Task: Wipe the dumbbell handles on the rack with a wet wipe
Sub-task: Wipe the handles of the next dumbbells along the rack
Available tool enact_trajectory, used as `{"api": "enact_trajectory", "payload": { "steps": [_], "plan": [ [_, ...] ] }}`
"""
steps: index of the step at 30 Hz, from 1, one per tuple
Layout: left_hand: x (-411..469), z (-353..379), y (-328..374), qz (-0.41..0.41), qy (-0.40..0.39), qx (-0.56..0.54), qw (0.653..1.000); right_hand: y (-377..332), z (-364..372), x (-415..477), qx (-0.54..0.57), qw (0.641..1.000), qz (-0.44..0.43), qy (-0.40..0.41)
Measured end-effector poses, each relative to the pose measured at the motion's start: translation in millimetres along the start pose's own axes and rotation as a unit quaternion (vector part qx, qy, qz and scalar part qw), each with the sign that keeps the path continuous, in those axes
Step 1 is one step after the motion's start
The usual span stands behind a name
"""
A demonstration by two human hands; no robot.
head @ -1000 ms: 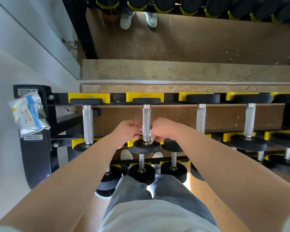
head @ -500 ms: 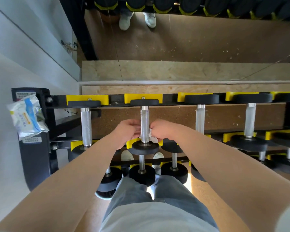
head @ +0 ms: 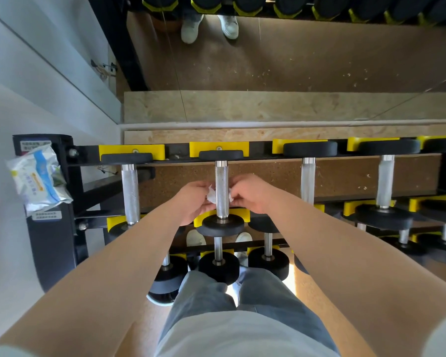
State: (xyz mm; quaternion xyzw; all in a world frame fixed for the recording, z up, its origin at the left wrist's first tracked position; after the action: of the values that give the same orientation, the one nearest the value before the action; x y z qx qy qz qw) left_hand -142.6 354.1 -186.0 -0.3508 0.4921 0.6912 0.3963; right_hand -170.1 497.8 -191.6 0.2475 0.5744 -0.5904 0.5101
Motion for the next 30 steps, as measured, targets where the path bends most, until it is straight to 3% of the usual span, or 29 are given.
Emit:
{"api": "enact_trajectory", "payload": {
  "steps": [3,6,12,14,16,19,21,23,25,27,30],
  "plan": [
    [6,-4,4,0.013,0.001,-0.038,0.999,-10,-1,2,0.155,0.985,-0.074,0.01],
    [12,-5,10,0.034,-0.023,-0.028,0.999,-9,-2,-2,0.228,0.967,-0.116,0.02],
    [24,2,19,0.087,-0.01,-0.026,0.996,15,-2,-10,0.1,0.99,-0.08,0.051],
    [19,4,19,0.086,-0.015,0.037,0.995,22,-4,-11,0.071,0.994,-0.057,0.059],
    [13,2,13,0.051,-0.03,0.169,0.984,26,-4,-11,0.029,0.997,-0.03,0.07],
    [10,-3,3,0.006,-0.047,0.414,0.909,25,-1,-12,-0.01,0.997,-0.01,0.073],
    [15,-3,5,0.004,-0.05,0.458,0.887,21,0,-17,-0.016,0.996,-0.007,0.088],
    [19,-2,11,0.013,-0.041,0.364,0.931,17,-2,-22,-0.035,0.995,-0.01,0.093],
    [20,4,22,0.049,-0.033,0.148,0.987,14,-7,-24,-0.052,0.994,-0.023,0.096],
    [23,6,32,0.092,-0.023,0.026,0.995,12,-15,-25,-0.044,0.992,-0.033,0.111],
    [19,5,21,0.055,-0.039,0.066,0.996,13,-25,-27,-0.018,0.991,-0.034,0.128]
  ]
}}
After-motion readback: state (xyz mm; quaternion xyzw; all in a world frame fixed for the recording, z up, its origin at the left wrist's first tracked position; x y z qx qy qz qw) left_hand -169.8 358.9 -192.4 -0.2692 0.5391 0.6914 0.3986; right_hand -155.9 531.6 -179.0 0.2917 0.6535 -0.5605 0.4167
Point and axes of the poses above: each hand's wrist, its own x-axis towards the middle knuckle, its own z-axis out of the palm, y = z × x, the point moved 5 cm from there along x, towards the middle knuckle, and after that the axes turned 7 degrees about -y, right-handed, at the moved point
